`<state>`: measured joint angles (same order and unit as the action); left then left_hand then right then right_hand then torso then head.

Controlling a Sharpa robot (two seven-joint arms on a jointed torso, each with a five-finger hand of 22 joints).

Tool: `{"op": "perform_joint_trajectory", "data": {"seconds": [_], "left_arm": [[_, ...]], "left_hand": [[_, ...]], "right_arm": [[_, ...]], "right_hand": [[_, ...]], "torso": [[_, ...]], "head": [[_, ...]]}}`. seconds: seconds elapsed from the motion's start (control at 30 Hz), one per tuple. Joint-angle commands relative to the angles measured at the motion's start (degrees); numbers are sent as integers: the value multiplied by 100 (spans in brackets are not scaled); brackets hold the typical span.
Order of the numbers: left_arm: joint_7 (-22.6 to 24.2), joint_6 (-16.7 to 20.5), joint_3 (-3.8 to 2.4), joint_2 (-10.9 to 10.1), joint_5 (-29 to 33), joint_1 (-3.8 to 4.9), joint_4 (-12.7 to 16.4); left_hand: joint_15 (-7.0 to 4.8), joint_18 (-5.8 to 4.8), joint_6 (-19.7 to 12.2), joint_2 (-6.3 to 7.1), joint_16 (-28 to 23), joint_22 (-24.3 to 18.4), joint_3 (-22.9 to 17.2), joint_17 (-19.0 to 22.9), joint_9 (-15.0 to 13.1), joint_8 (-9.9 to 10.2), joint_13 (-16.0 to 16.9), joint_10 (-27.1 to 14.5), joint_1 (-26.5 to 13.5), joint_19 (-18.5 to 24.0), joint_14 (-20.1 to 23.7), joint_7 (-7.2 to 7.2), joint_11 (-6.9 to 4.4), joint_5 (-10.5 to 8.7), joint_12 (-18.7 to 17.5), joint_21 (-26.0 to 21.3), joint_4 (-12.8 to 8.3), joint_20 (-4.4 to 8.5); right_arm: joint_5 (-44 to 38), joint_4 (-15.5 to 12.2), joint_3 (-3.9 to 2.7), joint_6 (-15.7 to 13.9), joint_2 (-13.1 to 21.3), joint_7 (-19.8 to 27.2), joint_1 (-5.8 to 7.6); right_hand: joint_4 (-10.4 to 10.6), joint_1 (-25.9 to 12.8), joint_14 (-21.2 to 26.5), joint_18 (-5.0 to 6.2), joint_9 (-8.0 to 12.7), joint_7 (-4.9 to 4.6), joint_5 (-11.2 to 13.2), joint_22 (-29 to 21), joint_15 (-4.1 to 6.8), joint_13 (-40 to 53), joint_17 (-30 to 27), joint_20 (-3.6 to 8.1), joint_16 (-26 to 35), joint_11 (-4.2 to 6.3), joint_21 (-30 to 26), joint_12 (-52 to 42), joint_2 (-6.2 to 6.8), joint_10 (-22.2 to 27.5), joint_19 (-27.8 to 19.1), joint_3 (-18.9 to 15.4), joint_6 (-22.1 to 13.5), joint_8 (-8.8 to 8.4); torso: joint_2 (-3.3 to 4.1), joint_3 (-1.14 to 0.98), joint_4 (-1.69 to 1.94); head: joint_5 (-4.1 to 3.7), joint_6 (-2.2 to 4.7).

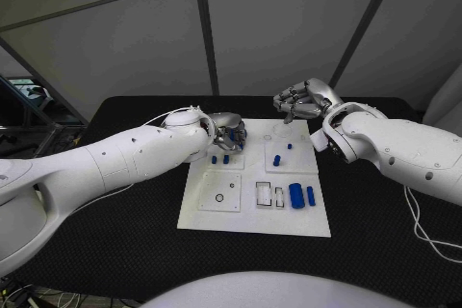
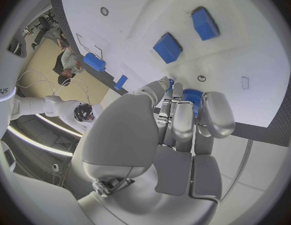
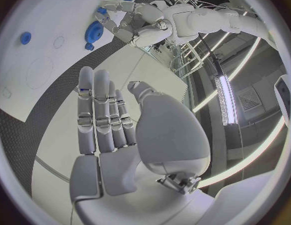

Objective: Assemble the parts on the task board

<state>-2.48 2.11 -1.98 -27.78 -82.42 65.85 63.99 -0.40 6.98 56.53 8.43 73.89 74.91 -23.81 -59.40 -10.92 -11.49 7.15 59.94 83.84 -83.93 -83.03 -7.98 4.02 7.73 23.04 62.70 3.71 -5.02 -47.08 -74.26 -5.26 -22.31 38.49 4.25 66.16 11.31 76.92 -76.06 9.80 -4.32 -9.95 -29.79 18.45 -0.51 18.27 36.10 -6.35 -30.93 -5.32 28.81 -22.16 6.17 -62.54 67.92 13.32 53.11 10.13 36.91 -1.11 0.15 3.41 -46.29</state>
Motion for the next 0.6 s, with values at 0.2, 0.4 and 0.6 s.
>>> {"op": "perform_joint_trajectory", "data": {"seconds": [0.2,0.4,0.6], "left_arm": [[94,232,-138,-112,224,-31,167],[69,204,-184,-225,303,-40,283],[-17,91,-200,-436,337,-43,417]], "left_hand": [[-5,-265,22,23,23,769,-18,15,12,25,1,33,-60,-161,-8,-26,27,16,-16,40,11,22],[-5,-265,36,22,25,773,-25,19,13,24,3,49,-64,-161,-8,-24,23,18,-16,46,10,21],[-6,-264,51,21,23,774,-33,30,14,22,5,62,-66,-159,-7,-22,21,20,-18,39,8,20]], "right_arm": [[-10,9,-3,21,-2,43,10],[-10,21,-2,25,-6,42,9],[-10,23,-2,27,12,35,9]], "right_hand": [[8,41,16,66,-7,-11,-33,-5,-16,-5,9,-14,30,10,-40,-39,12,43,44,39,-35,20],[8,41,16,66,-7,-11,-33,-5,-16,-5,9,-14,30,10,-40,-39,12,43,44,39,-35,20],[8,41,16,66,-7,-11,-33,-5,-16,-5,9,-14,30,10,-40,-39,12,43,44,39,-35,20]], "torso": [[-6,-1,7],[6,3,4],[1,-10,5]], "head": [[28,26],[39,40],[58,40]]}}
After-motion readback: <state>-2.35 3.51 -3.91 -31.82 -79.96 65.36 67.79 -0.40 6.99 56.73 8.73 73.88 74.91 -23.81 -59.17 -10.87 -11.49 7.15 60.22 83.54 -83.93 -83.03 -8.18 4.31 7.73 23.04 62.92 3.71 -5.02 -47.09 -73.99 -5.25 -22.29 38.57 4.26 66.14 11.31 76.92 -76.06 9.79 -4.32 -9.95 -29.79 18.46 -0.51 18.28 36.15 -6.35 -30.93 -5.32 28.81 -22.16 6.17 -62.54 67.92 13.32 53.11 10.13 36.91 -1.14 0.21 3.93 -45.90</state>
